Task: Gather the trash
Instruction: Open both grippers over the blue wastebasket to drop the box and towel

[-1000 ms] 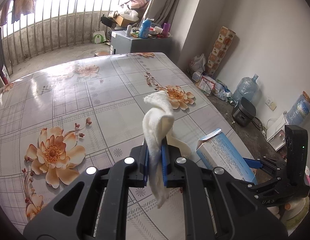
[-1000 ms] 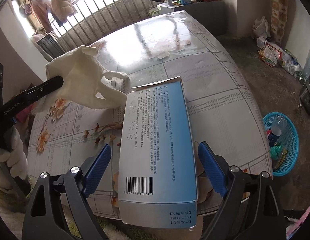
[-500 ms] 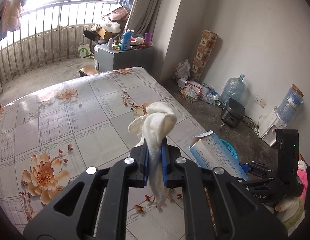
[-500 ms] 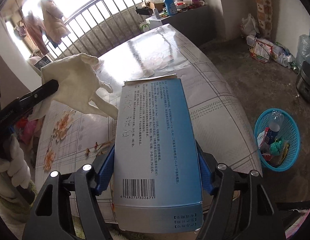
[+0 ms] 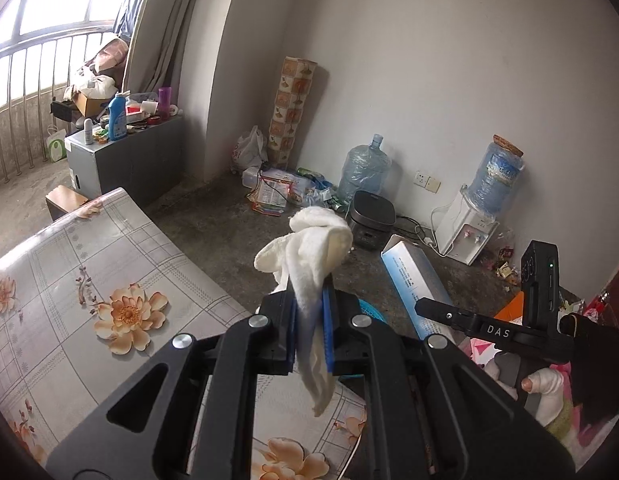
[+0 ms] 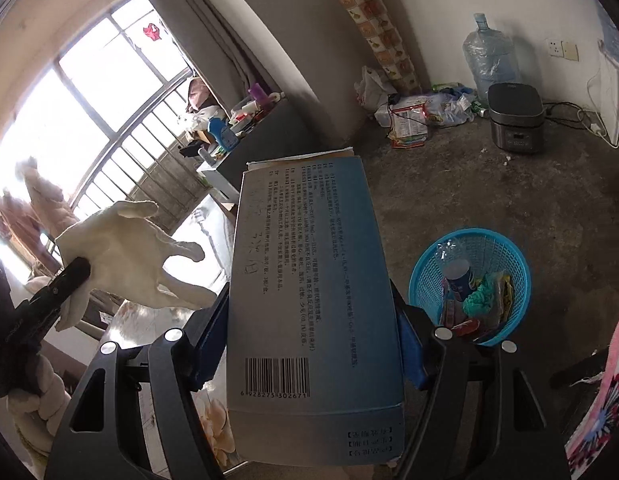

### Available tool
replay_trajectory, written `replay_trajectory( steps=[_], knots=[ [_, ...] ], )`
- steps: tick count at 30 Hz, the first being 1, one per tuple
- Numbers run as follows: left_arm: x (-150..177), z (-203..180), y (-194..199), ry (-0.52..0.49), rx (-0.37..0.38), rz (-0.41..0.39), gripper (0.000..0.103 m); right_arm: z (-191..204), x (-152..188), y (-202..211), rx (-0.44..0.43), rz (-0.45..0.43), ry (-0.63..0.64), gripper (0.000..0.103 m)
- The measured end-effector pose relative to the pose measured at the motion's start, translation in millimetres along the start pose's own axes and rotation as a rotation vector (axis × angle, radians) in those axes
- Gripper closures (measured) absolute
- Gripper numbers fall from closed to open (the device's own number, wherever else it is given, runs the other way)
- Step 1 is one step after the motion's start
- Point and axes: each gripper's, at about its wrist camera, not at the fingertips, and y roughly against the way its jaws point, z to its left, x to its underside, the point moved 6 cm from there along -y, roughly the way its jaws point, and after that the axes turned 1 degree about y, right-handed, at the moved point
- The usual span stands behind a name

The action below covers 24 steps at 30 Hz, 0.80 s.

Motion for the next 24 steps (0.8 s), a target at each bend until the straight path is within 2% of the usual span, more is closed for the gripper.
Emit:
replay_trajectory(
  steps=[3,7,10,14,16,17,18,21,24],
  knots=[
    [-7,-26,-45,-0.021,0.075,0.061,0.095,-51,-10,-4,0.079,-0.013,-0.118,0.034],
    [9,-46,-125,-0.015,0.14,0.228,0.094,-107,-9,-27,0.143,0.017,-0.261,0.034],
    [31,-49,-186,-0.007,0.127,0.342,0.094,-144,-5,-55,0.154,0.05,-0.36,0.034],
    [60,-46,-261,0.023,0.112,0.467,0.094,-187,-4,-98,0.217,0.088,-0.447,0.032],
    [76,-44,-295,0.025,0.078,0.528,0.081,-213,-3,-124,0.247,0.098,-0.5,0.029],
    [82,-44,-312,0.022,0.061,0.554,0.065,-226,-2,-137,0.275,0.097,-0.515,0.026],
    [88,-42,-325,0.019,0.044,0.565,0.058,-239,0,-152,0.305,0.1,-0.519,0.024],
    [97,-35,-347,0.036,0.018,0.597,0.058,-276,19,-193,0.361,0.17,-0.563,0.023],
    [93,-30,-337,0.08,0.044,0.575,0.053,-288,38,-201,0.365,0.18,-0.616,0.023]
  ],
)
